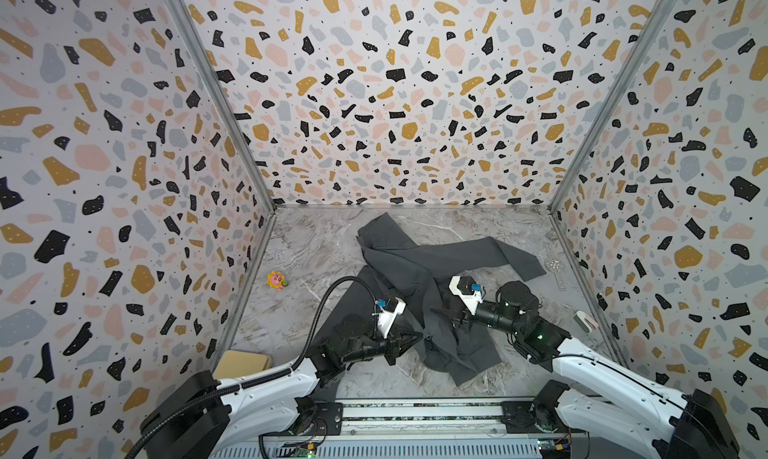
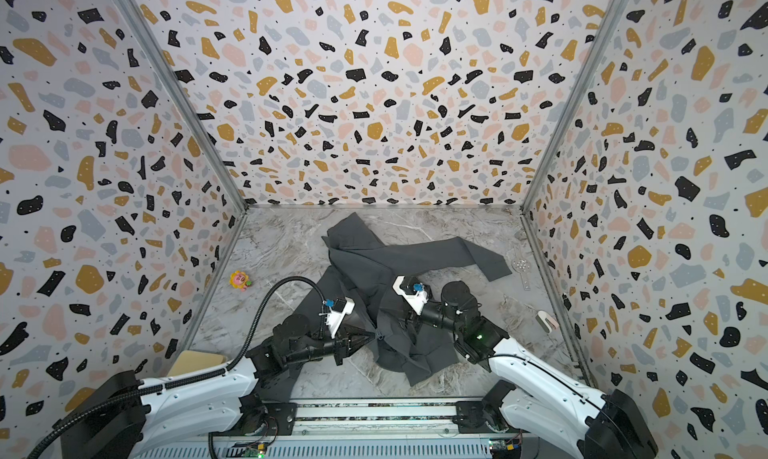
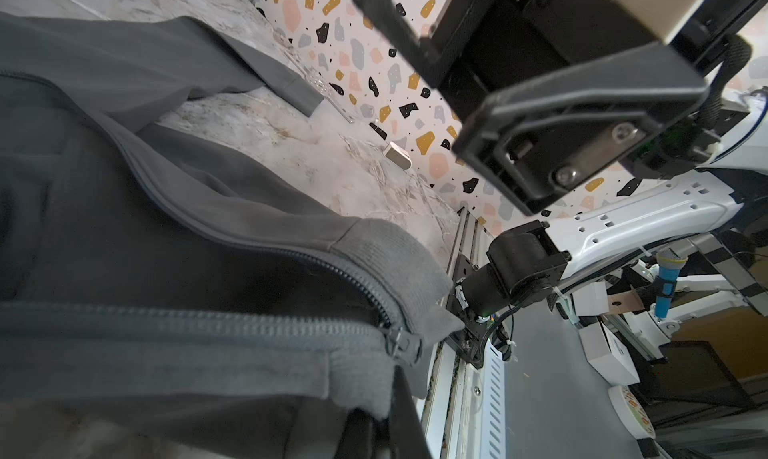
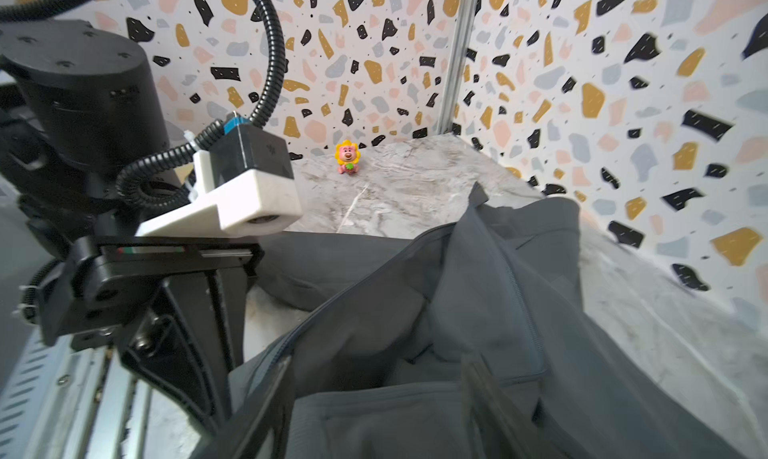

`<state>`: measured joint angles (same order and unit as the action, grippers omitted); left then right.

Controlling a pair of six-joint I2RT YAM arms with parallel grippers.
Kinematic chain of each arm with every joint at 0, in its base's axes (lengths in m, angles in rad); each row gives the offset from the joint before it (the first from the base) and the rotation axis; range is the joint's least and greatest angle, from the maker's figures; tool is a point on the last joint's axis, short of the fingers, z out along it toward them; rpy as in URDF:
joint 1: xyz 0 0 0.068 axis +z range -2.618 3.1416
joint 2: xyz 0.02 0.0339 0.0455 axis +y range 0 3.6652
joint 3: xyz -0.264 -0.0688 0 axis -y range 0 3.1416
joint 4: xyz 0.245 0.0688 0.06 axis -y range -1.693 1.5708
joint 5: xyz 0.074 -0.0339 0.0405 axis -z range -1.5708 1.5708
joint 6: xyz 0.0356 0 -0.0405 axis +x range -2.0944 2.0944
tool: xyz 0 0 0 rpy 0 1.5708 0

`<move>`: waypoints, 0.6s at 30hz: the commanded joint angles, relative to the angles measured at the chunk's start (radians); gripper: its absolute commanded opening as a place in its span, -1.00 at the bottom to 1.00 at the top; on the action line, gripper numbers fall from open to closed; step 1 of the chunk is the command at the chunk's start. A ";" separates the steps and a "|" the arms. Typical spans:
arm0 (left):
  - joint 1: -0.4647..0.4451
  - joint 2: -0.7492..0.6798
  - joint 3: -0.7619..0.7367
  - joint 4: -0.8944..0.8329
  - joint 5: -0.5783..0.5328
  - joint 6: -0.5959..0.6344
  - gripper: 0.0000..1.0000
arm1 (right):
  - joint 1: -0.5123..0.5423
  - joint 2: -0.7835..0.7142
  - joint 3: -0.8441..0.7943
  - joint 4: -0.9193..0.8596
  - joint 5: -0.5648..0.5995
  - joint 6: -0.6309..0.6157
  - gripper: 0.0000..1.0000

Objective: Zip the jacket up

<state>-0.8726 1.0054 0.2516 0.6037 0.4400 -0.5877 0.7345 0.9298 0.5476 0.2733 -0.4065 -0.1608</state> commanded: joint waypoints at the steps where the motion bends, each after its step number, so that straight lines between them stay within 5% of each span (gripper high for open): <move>1: -0.008 -0.034 0.035 -0.001 0.036 -0.017 -1.00 | 0.017 -0.018 0.063 -0.148 0.078 -0.186 0.54; 10: -0.009 -0.066 0.038 -0.030 0.047 -0.030 -1.00 | 0.210 -0.018 0.114 -0.319 0.276 -0.497 0.53; 18: -0.011 -0.060 0.044 -0.051 0.053 -0.025 -1.00 | 0.339 0.006 0.140 -0.367 0.412 -0.571 0.53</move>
<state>-0.8745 0.9520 0.2604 0.5247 0.4591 -0.6144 1.0534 0.9436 0.6323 -0.0547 -0.0563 -0.6750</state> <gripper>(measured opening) 0.064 0.763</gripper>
